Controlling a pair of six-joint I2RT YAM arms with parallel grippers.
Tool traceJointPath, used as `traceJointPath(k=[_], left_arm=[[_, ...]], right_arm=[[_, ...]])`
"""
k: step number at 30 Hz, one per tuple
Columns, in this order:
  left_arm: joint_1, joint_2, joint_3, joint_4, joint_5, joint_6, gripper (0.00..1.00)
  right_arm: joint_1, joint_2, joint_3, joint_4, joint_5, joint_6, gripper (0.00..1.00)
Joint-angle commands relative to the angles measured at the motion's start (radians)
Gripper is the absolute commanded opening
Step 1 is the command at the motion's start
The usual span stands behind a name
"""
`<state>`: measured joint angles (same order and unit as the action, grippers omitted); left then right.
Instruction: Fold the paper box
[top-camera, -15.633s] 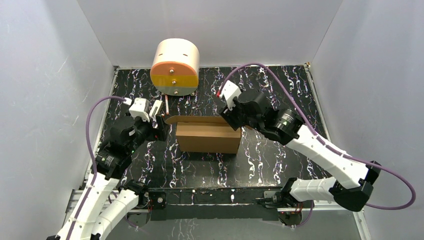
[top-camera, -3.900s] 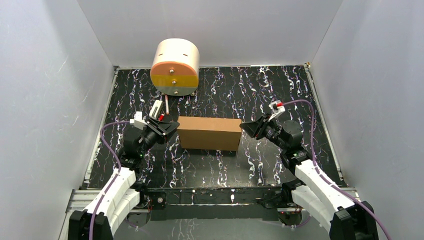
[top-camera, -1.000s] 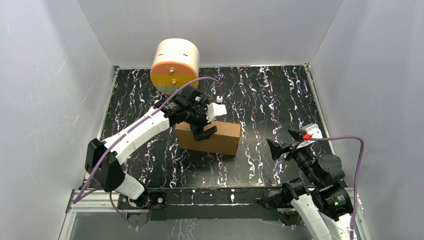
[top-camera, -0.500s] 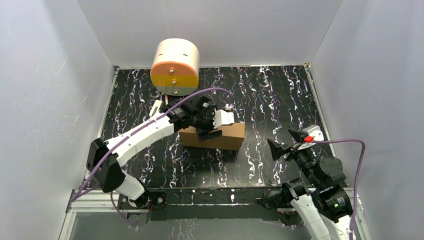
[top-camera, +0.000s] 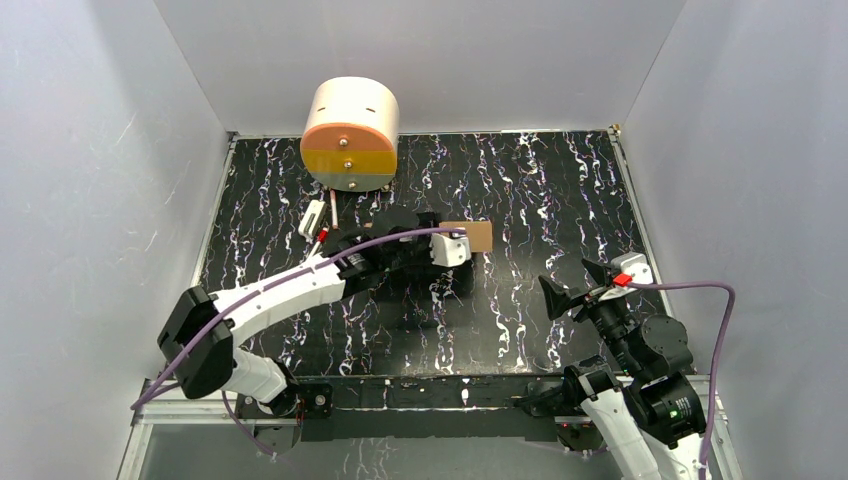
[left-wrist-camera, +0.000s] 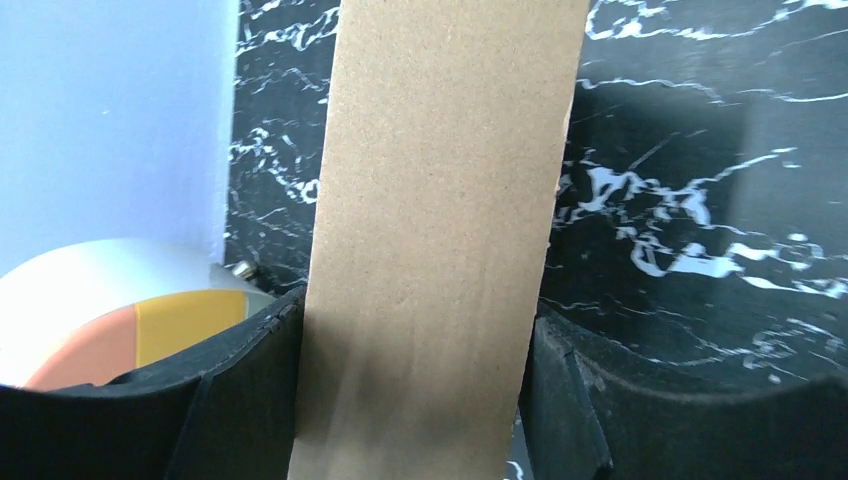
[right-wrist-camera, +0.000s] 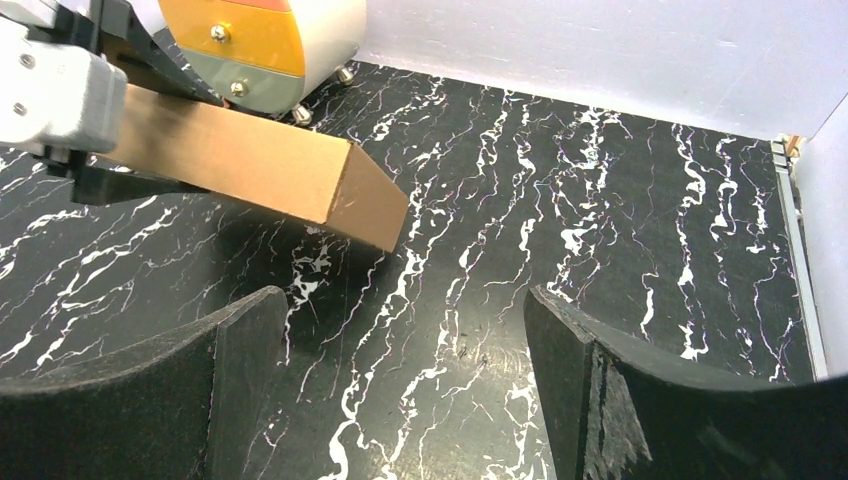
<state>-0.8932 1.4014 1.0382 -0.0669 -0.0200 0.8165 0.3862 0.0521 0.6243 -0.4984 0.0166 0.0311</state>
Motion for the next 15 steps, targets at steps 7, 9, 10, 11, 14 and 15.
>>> traceJointPath(k=[7, 9, 10, 11, 14, 15], left_arm=[[-0.062, 0.07, -0.162, 0.496, -0.156, 0.115, 0.44], [-0.075, 0.084, -0.197, 0.533, -0.176, 0.117, 0.45], [-0.079, 0.088, -0.212, 0.55, -0.188, 0.117, 0.46], [-0.082, 0.092, -0.226, 0.565, -0.197, 0.116, 0.48], [-0.088, 0.097, -0.26, 0.589, -0.205, 0.091, 0.52], [-0.091, 0.097, -0.269, 0.591, -0.204, 0.081, 0.54]], right_arm=[[0.003, -0.014, 0.0, 0.052, 0.01, 0.012, 0.97], [0.002, -0.013, 0.0, 0.054, 0.011, 0.011, 0.97], [0.003, -0.012, 0.0, 0.054, 0.009, 0.011, 0.97], [0.002, -0.011, -0.002, 0.055, 0.005, 0.011, 0.97], [0.003, -0.008, -0.003, 0.057, 0.0, 0.009, 0.97], [0.003, -0.009, -0.002, 0.056, 0.002, 0.01, 0.97]])
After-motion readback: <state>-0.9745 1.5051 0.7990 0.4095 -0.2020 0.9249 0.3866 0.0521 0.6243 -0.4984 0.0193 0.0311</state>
